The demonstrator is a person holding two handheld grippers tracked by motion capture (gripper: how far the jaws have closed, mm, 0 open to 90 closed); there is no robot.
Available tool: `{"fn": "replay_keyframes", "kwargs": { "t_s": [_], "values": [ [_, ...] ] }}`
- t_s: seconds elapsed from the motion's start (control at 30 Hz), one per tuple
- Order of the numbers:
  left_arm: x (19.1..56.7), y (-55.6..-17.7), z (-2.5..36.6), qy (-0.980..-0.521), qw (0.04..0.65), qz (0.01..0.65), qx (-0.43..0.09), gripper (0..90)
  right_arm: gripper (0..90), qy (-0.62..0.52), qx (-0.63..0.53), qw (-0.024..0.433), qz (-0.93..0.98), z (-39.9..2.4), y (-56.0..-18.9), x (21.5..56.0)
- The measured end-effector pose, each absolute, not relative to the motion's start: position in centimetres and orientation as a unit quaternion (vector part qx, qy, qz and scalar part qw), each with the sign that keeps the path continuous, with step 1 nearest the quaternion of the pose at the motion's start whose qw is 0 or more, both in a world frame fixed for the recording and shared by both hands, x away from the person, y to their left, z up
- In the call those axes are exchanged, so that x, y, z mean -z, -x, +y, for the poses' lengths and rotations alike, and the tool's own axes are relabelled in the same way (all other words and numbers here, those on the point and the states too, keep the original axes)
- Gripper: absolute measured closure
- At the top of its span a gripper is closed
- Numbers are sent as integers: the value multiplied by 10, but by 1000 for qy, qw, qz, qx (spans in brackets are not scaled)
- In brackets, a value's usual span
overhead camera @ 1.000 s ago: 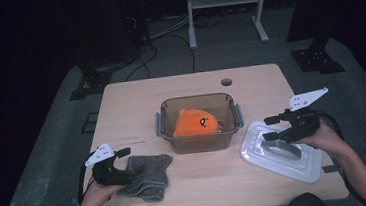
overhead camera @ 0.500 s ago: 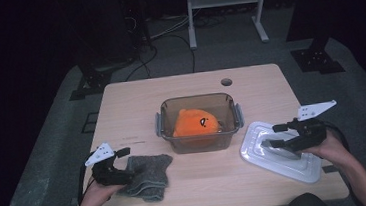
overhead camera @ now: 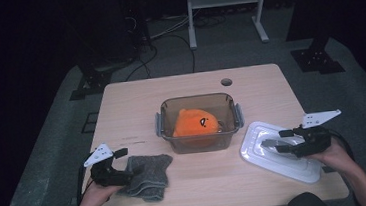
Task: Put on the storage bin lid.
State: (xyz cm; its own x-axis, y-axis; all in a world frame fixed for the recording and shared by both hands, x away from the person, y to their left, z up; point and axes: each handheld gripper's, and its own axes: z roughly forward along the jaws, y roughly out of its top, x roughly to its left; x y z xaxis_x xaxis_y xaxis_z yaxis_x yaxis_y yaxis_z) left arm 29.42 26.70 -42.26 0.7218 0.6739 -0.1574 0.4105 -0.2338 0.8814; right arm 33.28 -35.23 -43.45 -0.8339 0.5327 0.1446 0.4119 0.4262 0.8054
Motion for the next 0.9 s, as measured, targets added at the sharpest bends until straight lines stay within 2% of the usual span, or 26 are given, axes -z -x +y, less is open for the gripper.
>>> {"fn": "replay_keyframes", "kwargs": {
  "t_s": [0.47,0.73,0.9],
  "values": [
    [424,-294,267,-777,507,351,-127,25,325,-290,-445,80,843,-356,-334,449],
    [424,-294,267,-777,507,351,-129,25,411,-288,-439,84,847,-356,-335,457],
    [423,-293,268,-776,508,352,-129,25,555,-280,-435,82,852,-356,-335,460]
  ]
}}
